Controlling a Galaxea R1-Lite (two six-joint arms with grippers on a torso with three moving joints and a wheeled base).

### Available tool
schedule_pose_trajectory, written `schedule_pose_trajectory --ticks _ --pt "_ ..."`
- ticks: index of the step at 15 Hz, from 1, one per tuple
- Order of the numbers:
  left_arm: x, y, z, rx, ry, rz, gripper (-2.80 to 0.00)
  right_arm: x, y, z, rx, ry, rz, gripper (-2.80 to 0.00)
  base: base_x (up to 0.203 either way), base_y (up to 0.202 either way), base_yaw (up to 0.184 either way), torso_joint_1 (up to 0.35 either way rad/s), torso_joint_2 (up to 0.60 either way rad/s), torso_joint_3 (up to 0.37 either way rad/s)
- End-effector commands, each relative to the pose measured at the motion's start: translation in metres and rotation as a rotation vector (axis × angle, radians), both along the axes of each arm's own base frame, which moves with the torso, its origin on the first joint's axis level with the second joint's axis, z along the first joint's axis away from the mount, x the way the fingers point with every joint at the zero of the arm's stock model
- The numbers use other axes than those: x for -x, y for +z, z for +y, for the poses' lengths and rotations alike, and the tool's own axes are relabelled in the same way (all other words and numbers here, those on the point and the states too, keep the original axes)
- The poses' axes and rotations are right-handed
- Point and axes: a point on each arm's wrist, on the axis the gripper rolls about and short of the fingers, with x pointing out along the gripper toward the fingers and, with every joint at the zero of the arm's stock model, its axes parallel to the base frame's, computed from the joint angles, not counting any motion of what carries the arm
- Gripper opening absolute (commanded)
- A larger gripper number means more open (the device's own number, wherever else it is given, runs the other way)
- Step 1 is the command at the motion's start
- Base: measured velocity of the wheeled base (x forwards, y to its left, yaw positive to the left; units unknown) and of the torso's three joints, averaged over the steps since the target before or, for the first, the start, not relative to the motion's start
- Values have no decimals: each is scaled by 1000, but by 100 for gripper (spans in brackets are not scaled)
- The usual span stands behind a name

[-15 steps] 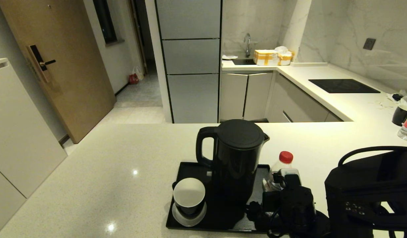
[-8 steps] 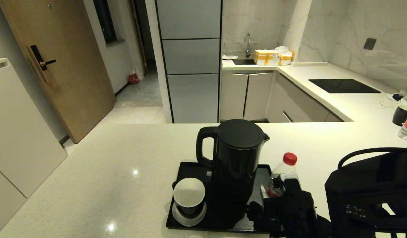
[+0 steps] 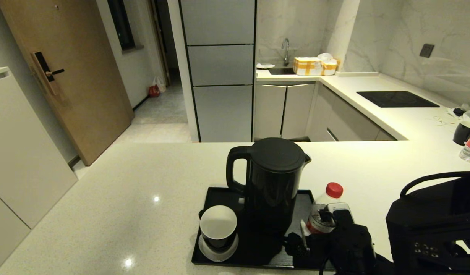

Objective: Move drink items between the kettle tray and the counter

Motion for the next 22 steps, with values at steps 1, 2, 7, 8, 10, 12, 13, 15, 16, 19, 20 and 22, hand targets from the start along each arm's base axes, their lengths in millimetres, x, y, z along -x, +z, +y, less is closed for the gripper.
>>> schedule_pose_trajectory --ticks 1,2,7,8,10,12,13,15,16,19,20,22 --pt "0 0 0 0 -1 0 -280 4 8 1 -13 10 -23 0 0 0 0 0 0 0" --pt "0 0 0 0 -1 0 -280 6 10 1 -12 19 -26 0 0 0 0 0 0 0" --pt "0 0 0 0 -1 -1 -280 30 21 -8 15 68 -8 0 0 0 0 0 0 0" --pt "0 0 0 0 -2 0 -280 35 25 -10 11 80 -9 0 0 0 0 0 0 0" --pt "0 0 0 0 -1 0 -280 44 29 -11 8 104 -6 0 0 0 0 0 0 0" --pt "0 0 0 0 -1 0 -280 51 34 -13 2 122 -11 0 0 0 0 0 0 0" --pt "0 0 0 0 -2 0 -280 52 34 -13 3 125 -11 0 0 0 0 0 0 0" --pt "0 0 0 0 -1 0 -280 58 47 -17 -24 137 -45 0 0 0 0 0 0 0" --pt "0 0 0 0 -1 0 -280 60 56 -19 -48 140 -76 0 0 0 0 0 0 0" --pt "0 0 0 0 -1 0 -280 64 78 -25 -86 141 -158 0 0 0 0 0 0 0" --pt "0 0 0 0 -1 -2 -280 63 83 -27 -87 136 -176 0 0 0 0 0 0 0" --pt "0 0 0 0 -1 0 -280 64 84 -28 -85 132 -177 0 0 0 0 0 0 0"
